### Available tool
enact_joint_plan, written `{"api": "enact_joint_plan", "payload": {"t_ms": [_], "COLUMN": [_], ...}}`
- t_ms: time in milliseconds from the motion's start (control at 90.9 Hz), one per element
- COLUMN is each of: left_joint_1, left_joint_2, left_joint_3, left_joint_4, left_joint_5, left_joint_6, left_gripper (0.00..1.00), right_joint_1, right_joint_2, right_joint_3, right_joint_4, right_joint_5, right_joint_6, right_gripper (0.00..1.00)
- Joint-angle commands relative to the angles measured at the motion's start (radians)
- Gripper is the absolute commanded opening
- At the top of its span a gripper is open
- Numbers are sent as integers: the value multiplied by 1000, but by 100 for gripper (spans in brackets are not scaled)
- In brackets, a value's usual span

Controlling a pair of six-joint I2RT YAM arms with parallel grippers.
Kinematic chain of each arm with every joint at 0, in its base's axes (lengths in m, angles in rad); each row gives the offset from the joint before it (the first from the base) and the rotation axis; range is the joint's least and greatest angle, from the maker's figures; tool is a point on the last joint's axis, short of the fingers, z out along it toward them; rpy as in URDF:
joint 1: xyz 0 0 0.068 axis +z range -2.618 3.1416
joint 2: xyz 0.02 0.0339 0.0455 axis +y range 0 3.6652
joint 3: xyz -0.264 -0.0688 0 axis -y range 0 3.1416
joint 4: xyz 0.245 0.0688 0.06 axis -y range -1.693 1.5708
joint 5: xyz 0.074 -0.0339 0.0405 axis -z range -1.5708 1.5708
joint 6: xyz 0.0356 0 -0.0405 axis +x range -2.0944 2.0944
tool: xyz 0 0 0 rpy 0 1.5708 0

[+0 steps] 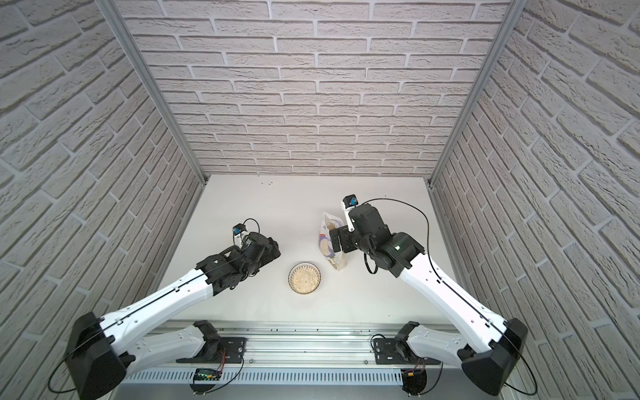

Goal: Pour the oats into the breakfast bowl
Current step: Close the oats bag at the center of the board.

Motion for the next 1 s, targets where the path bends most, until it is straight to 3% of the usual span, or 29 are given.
{"api": "enact_joint_plan", "payload": {"t_ms": [0, 110, 220, 330, 418, 440, 847, 869, 946, 990], "left_joint_1": [-5, -7, -7, -6, -7, -6, -6, -6, -7, -7], "left_joint_2": [-31, -58, -70, -68, -58, -56, -10, -8, -4, -3], "left_joint_3": [2, -15, -23, -21, -18, -18, -5, -5, -3, -3], "left_joint_4": [-3, 3, 6, 5, 8, 11, 49, 49, 50, 49], "left_joint_5": [-23, -23, -23, -23, -20, -17, 19, 20, 27, 29], "left_joint_6": [23, 23, 32, 41, 41, 41, 40, 39, 37, 37], "left_gripper": [95, 96, 96, 97, 97, 97, 97, 97, 97, 97], "right_joint_1": [-26, -69, -84, -90, -92, -92, -84, -84, -83, -82], "right_joint_2": [102, 198, 272, 307, 284, 273, 139, 142, 149, 143], "right_joint_3": [60, 104, 132, 146, 138, 135, 38, 36, 36, 35], "right_joint_4": [-94, -79, -76, -89, -87, -85, -82, -86, -110, -122], "right_joint_5": [-98, -133, -150, -150, -148, -147, -120, -123, -122, -120], "right_joint_6": [-66, -69, -76, -72, -53, -46, 135, 134, 130, 123], "right_gripper": [99, 97, 78, 46, 8, 4, 4, 9, 43, 55]}}
